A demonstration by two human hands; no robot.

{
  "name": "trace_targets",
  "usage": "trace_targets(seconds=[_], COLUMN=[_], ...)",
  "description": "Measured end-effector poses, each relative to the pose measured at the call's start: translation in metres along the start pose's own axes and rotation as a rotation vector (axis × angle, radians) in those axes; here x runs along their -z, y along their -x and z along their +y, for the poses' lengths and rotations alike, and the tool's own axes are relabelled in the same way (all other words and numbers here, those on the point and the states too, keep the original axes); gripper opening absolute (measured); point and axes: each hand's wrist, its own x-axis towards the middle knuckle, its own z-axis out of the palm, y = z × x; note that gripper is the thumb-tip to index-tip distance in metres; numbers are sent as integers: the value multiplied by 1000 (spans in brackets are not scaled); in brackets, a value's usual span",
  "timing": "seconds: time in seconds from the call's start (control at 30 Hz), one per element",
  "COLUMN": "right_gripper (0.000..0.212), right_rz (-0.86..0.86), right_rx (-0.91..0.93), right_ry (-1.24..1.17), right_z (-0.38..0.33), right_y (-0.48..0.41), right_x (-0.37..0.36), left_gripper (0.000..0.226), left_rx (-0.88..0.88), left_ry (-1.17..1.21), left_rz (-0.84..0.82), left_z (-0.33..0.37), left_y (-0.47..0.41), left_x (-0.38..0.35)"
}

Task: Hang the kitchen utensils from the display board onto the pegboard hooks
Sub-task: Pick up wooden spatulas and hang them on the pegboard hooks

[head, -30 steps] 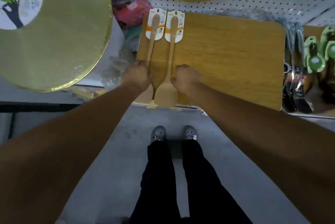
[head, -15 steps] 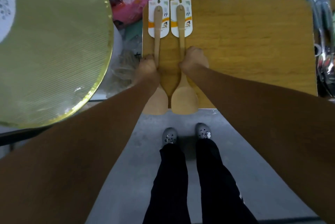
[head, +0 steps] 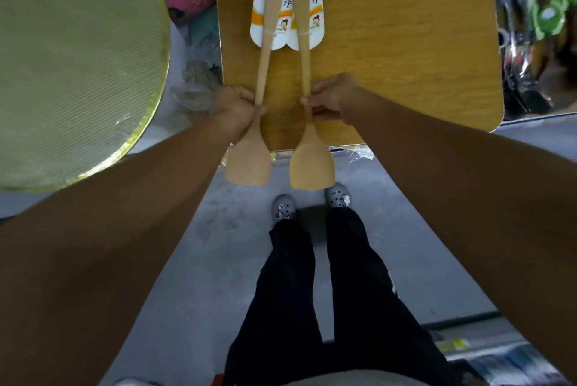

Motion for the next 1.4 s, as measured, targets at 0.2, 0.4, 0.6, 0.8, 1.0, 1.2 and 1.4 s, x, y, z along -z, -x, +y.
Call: trace_targets(seconds=[0.2,0.4,0.6,0.8,1.0,1.2,1.4], right_gripper=[17,27,24,22,25,22,17], right_rz=[-36,27,180,387,532,659,735], right_rx=[-4,-24,106,242,317,348,311], right_ry=[-180,-360,-458,-642,-777,-854,-915], right_z=[57,105,130,182,250,315,352], right_y=[40,120,208,300,377,424,438], right_x=[41,89,166,259,343,415,466], left_gripper=[25,45,38,48,50,45,46], left_rx=[-26,-59,-195,-322,-417,-538,-568], left_ry=[129,204,159,125,93,65,35], left_rz=[-97,-232,-399,-587,-758,-830,-882], left_z=[-3,30,89,142,179,207,224], left_y=[45,116,202,284,371,452,488], left_x=[-17,-49,-92,-163,-251,-353,-422])
